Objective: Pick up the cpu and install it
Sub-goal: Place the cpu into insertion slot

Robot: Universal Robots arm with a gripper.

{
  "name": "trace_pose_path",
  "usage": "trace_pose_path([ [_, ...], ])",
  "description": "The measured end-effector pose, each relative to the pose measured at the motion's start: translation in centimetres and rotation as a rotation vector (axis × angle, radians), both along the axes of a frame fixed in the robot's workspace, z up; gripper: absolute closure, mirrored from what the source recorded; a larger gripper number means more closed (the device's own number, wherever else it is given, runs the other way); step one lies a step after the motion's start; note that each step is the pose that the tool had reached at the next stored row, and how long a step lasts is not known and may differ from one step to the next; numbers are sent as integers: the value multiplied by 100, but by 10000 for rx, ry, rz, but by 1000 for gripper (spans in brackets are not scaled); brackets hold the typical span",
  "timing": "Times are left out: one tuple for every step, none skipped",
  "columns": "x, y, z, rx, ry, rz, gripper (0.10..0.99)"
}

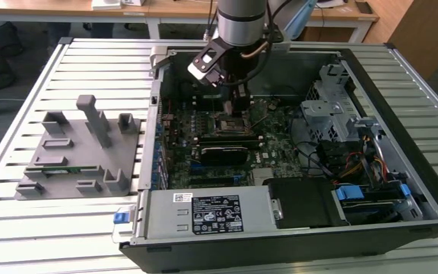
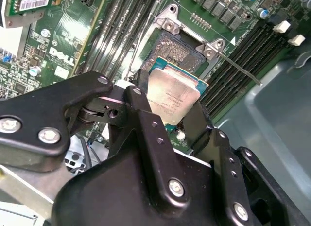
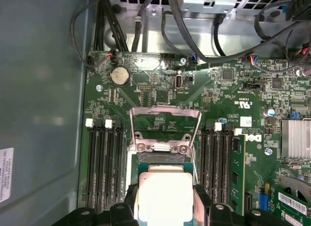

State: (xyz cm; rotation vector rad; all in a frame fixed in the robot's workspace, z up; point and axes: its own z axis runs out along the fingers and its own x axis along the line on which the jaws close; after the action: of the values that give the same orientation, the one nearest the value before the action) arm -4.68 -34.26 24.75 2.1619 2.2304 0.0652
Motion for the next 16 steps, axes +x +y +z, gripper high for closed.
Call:
trace_pose_path([
  [0, -9, -2, 0, 0, 0, 553],
  [-1, -11, -4, 1, -1, 0, 553],
  [-1, -11, -6, 1, -1, 0, 553],
  [-1, -12, -9, 1, -1, -1, 553],
  [-1, -12, -12, 1, -1, -1, 553],
  [-1, -12, -16, 2, -1, -6, 553],
  [-1, -12, -20, 1, -1, -14, 553],
  [-1, -12, -26, 0, 0, -23, 553],
  [-3, -12, -34, -2, 0, -29, 553],
  [-7, -12, -41, -6, -1, -31, 553],
  [-12, -12, -48, -8, 0, -32, 553],
  [-14, -12, -56, -9, 0, -32, 553],
  [-18, -12, -64, -9, -1, -33, 553],
  [-21, -12, -74, -9, -1, -33, 553],
  [-22, -12, -87, -10, 0, -33, 553],
  [-22, -9, -103, -11, 0, -32, 553],
])
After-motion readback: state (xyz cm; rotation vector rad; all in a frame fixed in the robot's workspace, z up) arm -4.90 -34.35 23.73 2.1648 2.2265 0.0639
